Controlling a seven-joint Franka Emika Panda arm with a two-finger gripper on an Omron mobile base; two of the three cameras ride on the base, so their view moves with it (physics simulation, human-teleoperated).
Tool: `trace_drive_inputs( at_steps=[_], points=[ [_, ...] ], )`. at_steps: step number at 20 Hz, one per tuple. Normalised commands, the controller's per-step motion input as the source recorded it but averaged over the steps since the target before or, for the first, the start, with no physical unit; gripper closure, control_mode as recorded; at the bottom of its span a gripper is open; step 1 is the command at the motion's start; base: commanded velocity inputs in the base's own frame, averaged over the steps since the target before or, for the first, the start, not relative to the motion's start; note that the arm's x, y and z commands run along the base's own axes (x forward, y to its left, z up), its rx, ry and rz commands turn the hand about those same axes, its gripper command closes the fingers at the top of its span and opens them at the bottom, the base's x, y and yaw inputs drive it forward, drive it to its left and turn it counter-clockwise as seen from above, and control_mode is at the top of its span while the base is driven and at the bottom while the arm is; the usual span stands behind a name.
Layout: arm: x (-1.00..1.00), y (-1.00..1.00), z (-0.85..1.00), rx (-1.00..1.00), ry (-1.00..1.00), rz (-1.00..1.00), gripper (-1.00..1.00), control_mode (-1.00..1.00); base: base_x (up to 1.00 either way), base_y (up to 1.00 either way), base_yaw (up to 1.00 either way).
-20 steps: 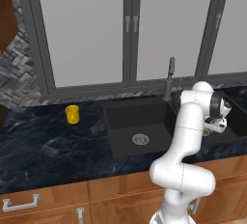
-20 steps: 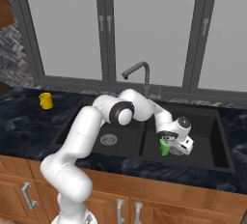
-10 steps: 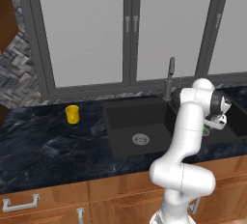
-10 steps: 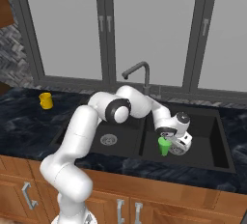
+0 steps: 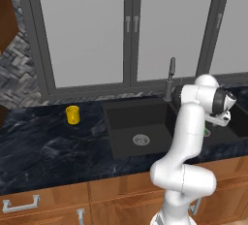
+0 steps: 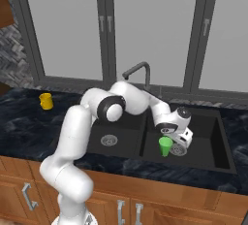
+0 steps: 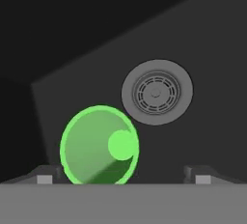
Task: Place the mug in the left basin and the cup in the right basin of the sink.
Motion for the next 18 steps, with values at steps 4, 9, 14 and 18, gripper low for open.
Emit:
trace_drive_inputs(
  at_steps=[4, 9, 14, 18],
  points=[
    [-0.26, 0.13, 0.41, 0.0, 0.0, 0.1, -1.0, -1.0, 0.0, 0.0, 0.0],
    [-0.28, 0.17, 0.43, 0.0, 0.0, 0.14, -1.0, -1.0, 0.0, 0.0, 0.0],
    [-0.25, 0.22, 0.41, -0.05, 0.0, 0.12, -1.0, -1.0, 0.0, 0.0, 0.0],
    [-0.2, 0.23, 0.38, -0.13, 0.02, 0.04, -1.0, -1.0, 0.0, 0.0, 0.0]
  ],
)
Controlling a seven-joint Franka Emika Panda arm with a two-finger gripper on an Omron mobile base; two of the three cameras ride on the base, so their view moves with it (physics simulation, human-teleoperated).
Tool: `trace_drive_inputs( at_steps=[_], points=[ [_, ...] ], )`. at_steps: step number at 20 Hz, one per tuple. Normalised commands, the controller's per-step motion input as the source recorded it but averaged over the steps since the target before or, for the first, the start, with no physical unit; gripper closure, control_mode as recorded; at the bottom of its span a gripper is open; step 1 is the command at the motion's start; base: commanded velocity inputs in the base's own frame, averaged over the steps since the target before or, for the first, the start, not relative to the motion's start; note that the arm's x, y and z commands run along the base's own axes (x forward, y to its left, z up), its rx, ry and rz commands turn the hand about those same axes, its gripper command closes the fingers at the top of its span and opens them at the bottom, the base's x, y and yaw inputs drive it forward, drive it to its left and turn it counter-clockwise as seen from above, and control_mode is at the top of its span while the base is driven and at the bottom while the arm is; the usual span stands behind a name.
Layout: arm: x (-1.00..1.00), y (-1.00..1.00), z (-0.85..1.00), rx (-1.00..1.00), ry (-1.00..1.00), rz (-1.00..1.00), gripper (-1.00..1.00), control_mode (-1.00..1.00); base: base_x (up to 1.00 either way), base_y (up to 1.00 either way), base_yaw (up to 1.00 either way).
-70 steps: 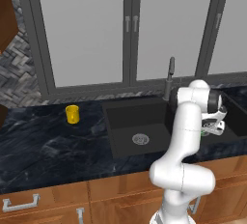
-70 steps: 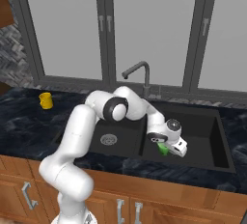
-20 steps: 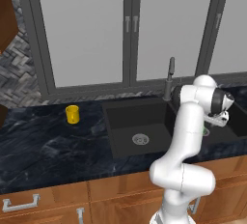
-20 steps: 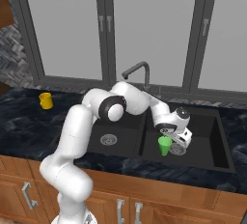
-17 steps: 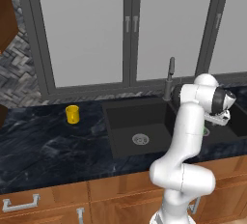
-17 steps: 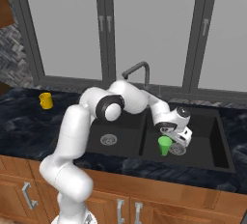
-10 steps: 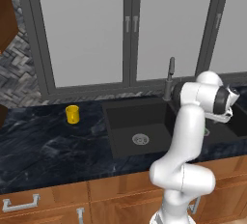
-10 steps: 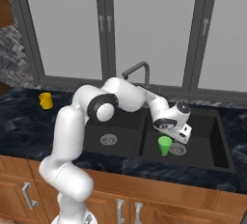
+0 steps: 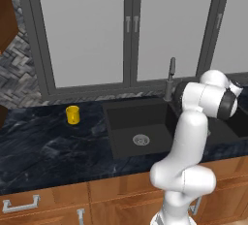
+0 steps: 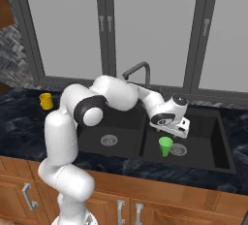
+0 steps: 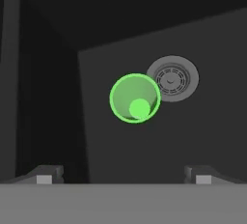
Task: Place the mug in the left basin and the cup in the right basin of the sink.
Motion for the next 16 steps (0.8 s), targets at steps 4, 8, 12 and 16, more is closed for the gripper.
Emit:
trace_drive_inputs(
  at_steps=[4, 8, 12, 16],
  points=[
    [-0.25, 0.23, 0.35, -0.16, 0.0, 0.01, -1.0, -1.0, 0.0, 0.0, 0.0],
    [-0.29, 0.33, 0.32, -0.07, 0.03, 0.0, -1.0, -1.0, 0.0, 0.0, 0.0],
    [-0.26, 0.41, 0.3, -0.03, 0.05, 0.0, -1.0, -1.0, 0.0, 0.0, 0.0],
    [-0.23, 0.42, 0.3, -0.02, 0.08, 0.0, -1.0, -1.0, 0.0, 0.0, 0.0]
  ],
)
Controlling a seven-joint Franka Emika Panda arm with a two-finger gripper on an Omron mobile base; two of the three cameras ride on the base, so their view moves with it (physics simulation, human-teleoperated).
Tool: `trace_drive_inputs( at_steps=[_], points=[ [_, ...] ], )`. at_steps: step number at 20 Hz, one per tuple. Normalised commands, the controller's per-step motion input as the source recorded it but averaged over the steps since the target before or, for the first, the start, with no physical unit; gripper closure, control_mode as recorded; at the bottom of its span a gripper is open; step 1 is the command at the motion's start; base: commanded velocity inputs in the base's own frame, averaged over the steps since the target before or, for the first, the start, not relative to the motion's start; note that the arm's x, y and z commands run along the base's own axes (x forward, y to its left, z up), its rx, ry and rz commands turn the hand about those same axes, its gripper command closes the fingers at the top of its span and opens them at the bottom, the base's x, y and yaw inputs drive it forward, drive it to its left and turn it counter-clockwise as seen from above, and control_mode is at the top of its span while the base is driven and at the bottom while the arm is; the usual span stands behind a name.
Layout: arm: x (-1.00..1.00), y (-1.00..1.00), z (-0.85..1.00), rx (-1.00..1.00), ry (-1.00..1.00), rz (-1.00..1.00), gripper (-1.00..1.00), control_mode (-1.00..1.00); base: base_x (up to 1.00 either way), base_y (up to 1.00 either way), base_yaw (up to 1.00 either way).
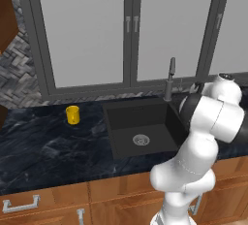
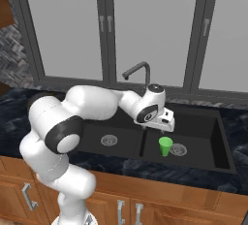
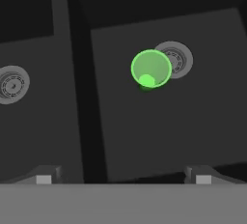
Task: Place the mug in the left basin and the cup in the right basin of the sink.
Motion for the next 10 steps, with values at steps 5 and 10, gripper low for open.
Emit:
trace_drive_inputs(
  at_steps=[5, 10],
  points=[
    [-0.26, 0.44, 0.28, -0.02, 0.05, 0.0, -1.0, -1.0, 0.0, 0.0, 0.0],
    [-0.28, 0.46, 0.26, -0.03, 0.06, 0.0, -1.0, -1.0, 0.0, 0.0, 0.0]
  ],
)
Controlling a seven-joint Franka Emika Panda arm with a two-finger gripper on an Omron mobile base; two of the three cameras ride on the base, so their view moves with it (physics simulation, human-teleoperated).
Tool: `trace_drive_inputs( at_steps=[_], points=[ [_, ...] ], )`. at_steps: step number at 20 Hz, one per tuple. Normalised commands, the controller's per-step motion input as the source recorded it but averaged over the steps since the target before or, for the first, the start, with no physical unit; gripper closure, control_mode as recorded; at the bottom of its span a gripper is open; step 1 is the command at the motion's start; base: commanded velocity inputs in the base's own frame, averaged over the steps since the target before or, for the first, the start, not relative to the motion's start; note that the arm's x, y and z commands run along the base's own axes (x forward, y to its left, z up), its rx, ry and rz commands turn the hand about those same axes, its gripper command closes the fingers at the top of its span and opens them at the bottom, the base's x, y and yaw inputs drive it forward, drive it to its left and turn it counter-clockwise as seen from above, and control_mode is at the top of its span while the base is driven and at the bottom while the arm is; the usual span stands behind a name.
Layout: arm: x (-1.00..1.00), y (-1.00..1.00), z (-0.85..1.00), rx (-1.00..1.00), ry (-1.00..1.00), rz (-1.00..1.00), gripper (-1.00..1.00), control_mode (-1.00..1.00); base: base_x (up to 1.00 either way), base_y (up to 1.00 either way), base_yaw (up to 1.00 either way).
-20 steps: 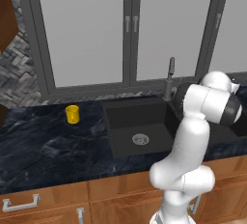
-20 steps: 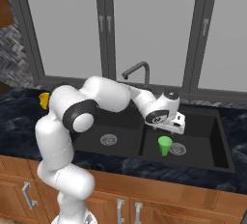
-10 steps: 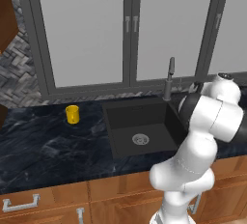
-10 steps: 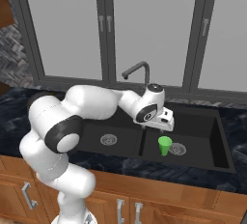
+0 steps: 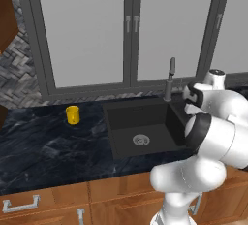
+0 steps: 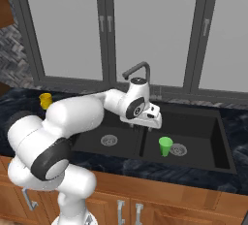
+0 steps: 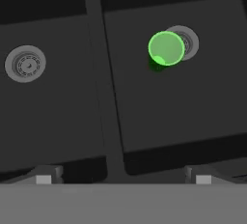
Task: Place the mug in the left basin and the cup in the right basin of the sink.
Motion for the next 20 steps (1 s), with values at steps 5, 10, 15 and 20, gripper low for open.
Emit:
trace_drive_inputs(
  at_steps=[5, 10, 15, 20],
  points=[
    [-0.25, 0.51, 0.2, -0.04, 0.0, 0.0, -1.0, -1.0, 0.0, 0.0, 0.0],
    [-0.21, 0.59, 0.15, -0.06, 0.0, 0.0, -1.0, -1.0, 0.0, 0.0, 0.0],
    [-0.13, 0.57, 0.11, -0.06, -0.01, 0.0, -1.0, -1.0, 0.0, 0.0, 0.0],
    [-0.01, 0.51, 0.14, -0.03, -0.04, -0.11, -1.0, -1.0, 0.0, 0.0, 0.0]
  ],
)
